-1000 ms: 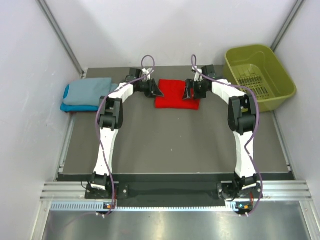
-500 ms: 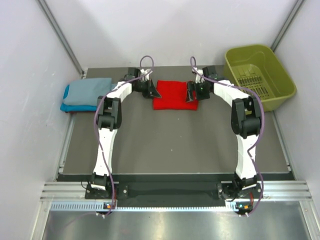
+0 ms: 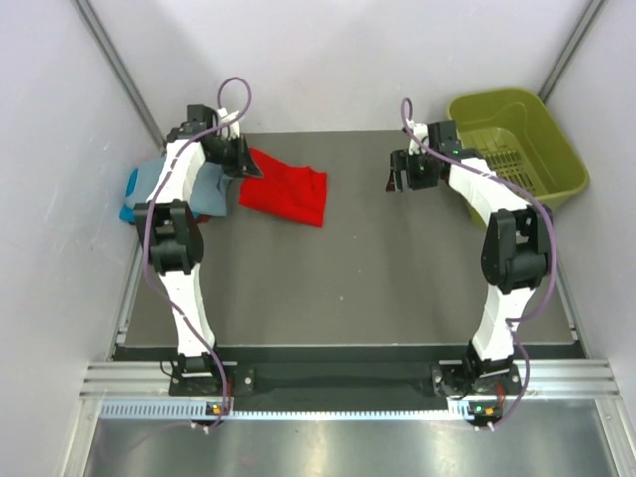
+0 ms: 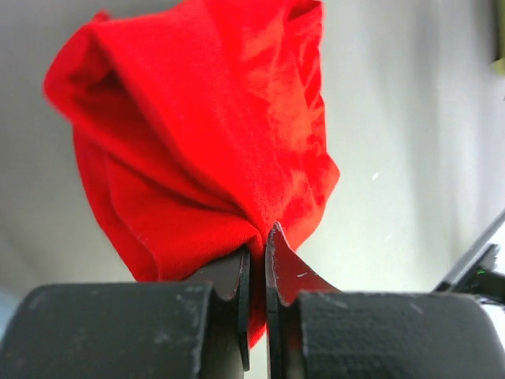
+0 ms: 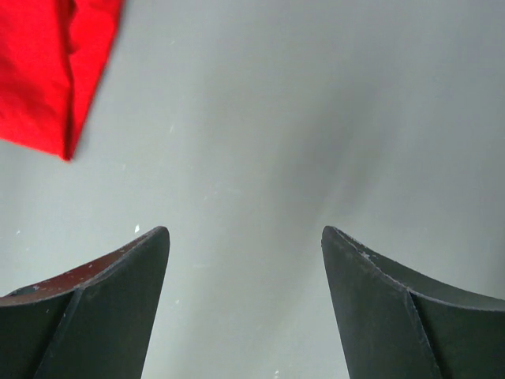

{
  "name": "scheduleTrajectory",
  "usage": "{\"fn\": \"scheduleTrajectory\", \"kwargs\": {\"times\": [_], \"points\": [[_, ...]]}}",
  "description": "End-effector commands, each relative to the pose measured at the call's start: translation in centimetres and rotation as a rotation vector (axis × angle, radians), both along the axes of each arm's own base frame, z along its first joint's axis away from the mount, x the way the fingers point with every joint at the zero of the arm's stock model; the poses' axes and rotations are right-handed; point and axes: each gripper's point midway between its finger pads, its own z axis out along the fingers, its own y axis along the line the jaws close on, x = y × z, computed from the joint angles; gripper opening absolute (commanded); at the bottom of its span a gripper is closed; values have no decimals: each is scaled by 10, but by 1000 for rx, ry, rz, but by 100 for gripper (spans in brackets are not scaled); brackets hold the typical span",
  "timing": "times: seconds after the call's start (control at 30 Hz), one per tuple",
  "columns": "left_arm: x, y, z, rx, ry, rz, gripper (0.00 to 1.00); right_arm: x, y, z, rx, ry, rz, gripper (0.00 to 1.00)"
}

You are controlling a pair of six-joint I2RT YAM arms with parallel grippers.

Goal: Fold and stack the t-shirts
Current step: Neatly place the folded tshirt to the corner

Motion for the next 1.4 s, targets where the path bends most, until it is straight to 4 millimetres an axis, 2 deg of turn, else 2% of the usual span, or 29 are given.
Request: {"fn": "scheduleTrajectory", "kwargs": {"times": [0.0,0.07,0.2,0.33,0.53,0.87,1.1,1.37], "points": [[-25,22,20,107,-30,-27,0,-11,6,28,50,-42,21,79],[-27,39,21,138,-32,-8,0,-16,7,33,63,-46,14,79],[-22,78,44,200,-89,74,0,-28,8,29,79,-20,23,79],[-18,101,61,252,-136,114,0,-36,10,26,95,-1,25,78],[-16,124,72,352,-171,174,0,-38,12,24,111,9,23,78],[3,169,120,426,-304,313,0,-38,14,23,123,13,17,78],[1,205,141,488,-351,394,0,-43,16,19,119,18,24,78],[-8,231,162,500,-387,453,0,-46,16,20,122,18,23,78]]}}
